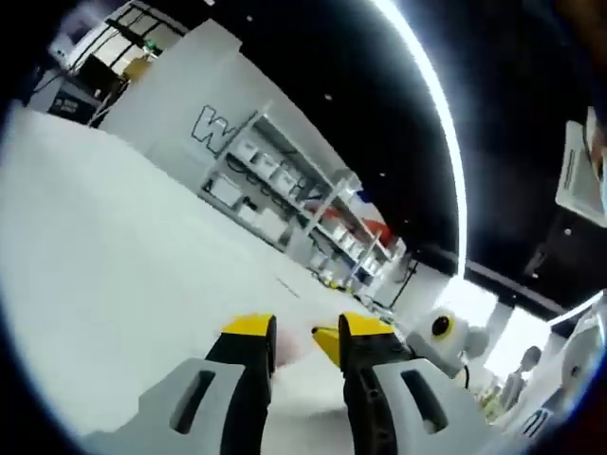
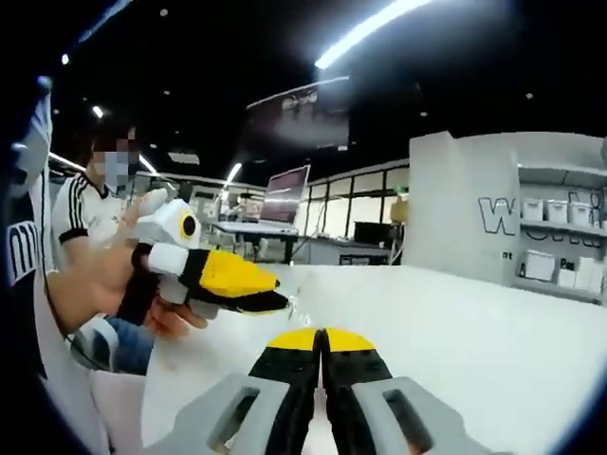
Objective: Open the resealable bag by pulling the two sides of the seal apart until the entire bag opening is separated and visibly accessible.
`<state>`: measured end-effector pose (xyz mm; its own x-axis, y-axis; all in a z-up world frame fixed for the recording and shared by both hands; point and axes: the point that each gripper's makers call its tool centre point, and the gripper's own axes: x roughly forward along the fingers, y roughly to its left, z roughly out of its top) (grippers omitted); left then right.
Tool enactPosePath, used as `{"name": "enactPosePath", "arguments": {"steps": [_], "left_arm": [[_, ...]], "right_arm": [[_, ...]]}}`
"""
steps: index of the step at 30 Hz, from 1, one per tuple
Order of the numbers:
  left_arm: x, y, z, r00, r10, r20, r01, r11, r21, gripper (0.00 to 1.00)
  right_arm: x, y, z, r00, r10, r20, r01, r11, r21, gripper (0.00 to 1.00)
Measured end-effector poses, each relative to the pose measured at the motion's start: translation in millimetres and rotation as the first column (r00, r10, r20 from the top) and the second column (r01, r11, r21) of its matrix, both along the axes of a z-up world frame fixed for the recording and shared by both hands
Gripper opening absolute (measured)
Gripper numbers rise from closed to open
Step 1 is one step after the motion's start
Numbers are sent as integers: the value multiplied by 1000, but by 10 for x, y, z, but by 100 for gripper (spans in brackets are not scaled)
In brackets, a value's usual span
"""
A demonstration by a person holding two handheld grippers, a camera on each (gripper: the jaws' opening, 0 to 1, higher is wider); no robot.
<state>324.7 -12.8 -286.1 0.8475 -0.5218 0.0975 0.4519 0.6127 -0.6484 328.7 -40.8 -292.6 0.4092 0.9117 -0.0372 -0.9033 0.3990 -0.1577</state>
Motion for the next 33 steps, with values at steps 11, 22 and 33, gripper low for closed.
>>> {"name": "enactPosePath", "arguments": {"steps": [11,22,33], "left_arm": [[-21,48,-39,996,-32,-86,12,976,-220,14],[3,6,-111,993,-32,-117,5,975,-222,14],[-22,-9,-151,990,-34,-137,2,975,-224,9]], "right_arm": [[-24,7,-23,1000,3,11,-3,1000,-14,0],[-99,15,-93,998,13,57,-9,998,-59,0],[-116,-1,-105,999,14,52,-12,999,-49,0]]}}
